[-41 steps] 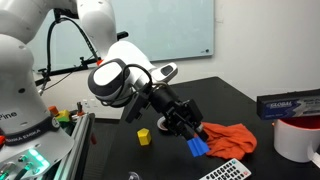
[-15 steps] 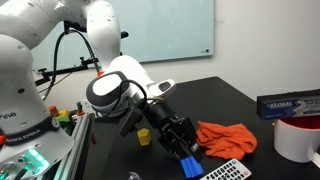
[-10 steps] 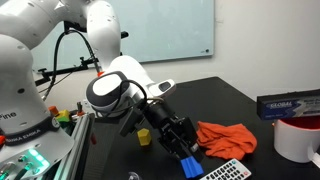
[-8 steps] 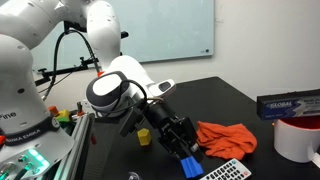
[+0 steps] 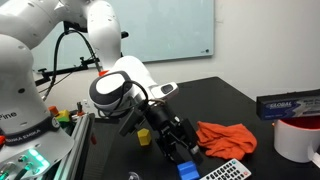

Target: Make the star block stand upright

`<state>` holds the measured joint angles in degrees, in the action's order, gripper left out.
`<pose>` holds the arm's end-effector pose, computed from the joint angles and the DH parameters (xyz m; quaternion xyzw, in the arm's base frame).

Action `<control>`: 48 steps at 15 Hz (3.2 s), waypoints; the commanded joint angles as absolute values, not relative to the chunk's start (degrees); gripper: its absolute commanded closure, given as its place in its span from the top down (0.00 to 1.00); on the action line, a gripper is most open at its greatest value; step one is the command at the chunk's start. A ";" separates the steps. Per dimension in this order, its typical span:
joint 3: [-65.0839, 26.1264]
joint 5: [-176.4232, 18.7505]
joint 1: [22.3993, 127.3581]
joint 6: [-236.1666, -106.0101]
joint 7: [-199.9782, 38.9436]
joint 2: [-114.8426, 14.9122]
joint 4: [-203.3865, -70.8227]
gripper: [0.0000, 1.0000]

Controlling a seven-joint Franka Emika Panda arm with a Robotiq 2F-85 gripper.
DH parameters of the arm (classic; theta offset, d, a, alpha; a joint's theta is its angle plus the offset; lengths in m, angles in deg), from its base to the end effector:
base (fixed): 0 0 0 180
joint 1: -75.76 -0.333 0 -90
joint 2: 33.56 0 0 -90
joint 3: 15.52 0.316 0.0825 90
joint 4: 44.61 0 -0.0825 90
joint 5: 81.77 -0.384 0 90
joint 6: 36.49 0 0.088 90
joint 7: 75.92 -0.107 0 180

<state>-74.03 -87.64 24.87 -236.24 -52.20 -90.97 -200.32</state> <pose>0.3728 -0.1635 0.1338 0.8828 0.2339 0.0073 0.4074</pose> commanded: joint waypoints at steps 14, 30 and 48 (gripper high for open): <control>-78.22 -85.31 25.28 -232.10 -53.53 -87.06 -198.65 1.00; -90.08 -72.61 30.25 -207.97 -54.85 -55.38 -190.19 1.00; -84.46 -77.26 33.03 -194.52 -54.78 -39.64 -189.99 1.00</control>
